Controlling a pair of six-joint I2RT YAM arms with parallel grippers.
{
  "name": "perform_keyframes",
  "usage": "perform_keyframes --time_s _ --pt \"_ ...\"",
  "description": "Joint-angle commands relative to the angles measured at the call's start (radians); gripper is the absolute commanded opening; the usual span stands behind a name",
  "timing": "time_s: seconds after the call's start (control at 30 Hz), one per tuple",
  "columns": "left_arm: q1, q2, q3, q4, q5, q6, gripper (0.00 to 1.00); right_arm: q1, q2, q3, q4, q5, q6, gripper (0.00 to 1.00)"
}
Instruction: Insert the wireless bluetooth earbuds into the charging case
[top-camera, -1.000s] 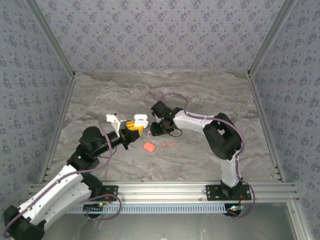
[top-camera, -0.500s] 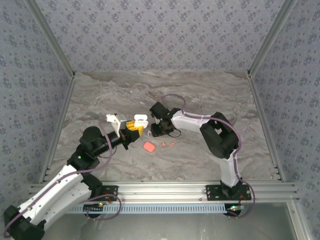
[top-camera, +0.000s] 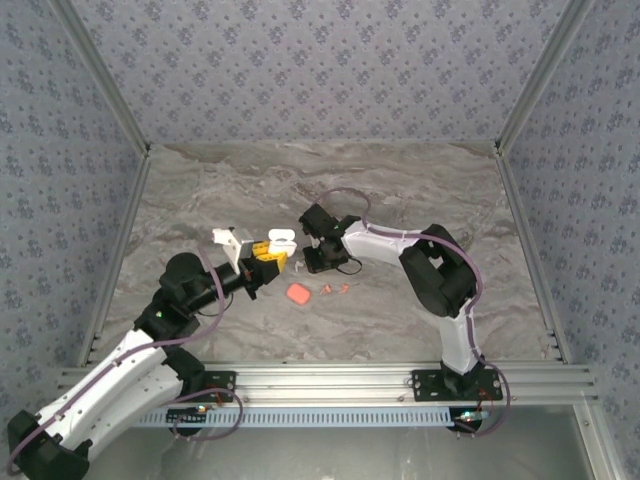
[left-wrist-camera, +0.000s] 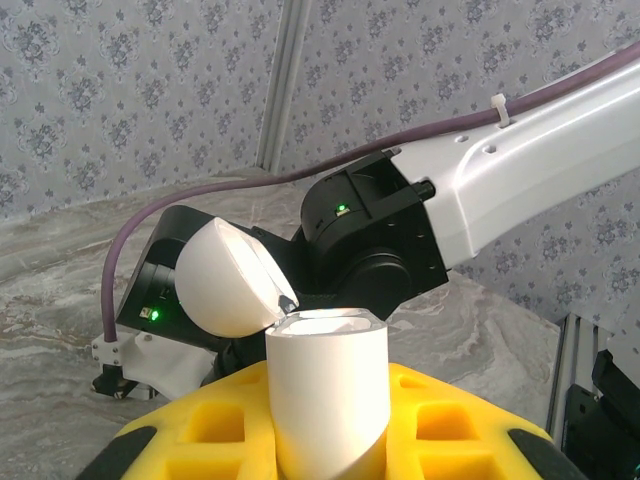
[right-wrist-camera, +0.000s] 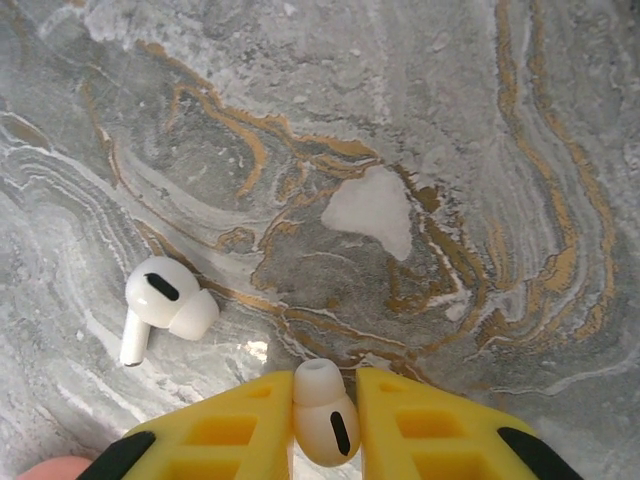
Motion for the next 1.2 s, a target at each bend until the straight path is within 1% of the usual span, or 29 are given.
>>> perform_keyframes --time_s 0.0,0.17,0.3,0.43,0.63,0.77,0.93,1.03,1.17 --pt "-0.005 0.000 -0.002 0.020 -0.003 -0.005 0.02 0.011 -0.075 -0.023 -0.005 0.041 -0.046 0.23" --pt "-0.005 0.003 -0.034 0.051 -0.004 -0.044 0.02 0.000 -0.214 -0.083 -0.007 0.090 -0.130 0.23" --pt "-0.005 0.024 -0.068 0.102 0.004 -0.086 0.02 -0.024 -0.374 -0.152 -0.008 0.116 -0.224 0.23" --pt "-0.005 0.061 -0.078 0.148 0.039 -0.104 0.02 -0.049 -0.552 -0.217 -0.024 0.123 -0.364 0.23" --pt "-0.005 0.157 -0.052 0.226 0.121 -0.117 0.00 -0.051 -0.768 -0.215 -0.041 0.092 -0.579 0.23" --pt "-0.005 0.229 -0.021 0.291 0.191 -0.134 0.00 -0.030 -0.843 -0.193 -0.051 0.070 -0.690 0.23" --pt "-0.007 0.301 0.023 0.334 0.276 -0.151 0.00 0.026 -0.878 -0.174 -0.060 0.073 -0.798 0.24" --pt "-0.008 0.322 0.031 0.357 0.298 -0.163 0.00 0.058 -0.878 -0.174 -0.062 0.086 -0.837 0.24" --pt "-0.010 0.329 0.034 0.361 0.301 -0.165 0.00 0.079 -0.873 -0.139 -0.056 0.087 -0.860 0.24"
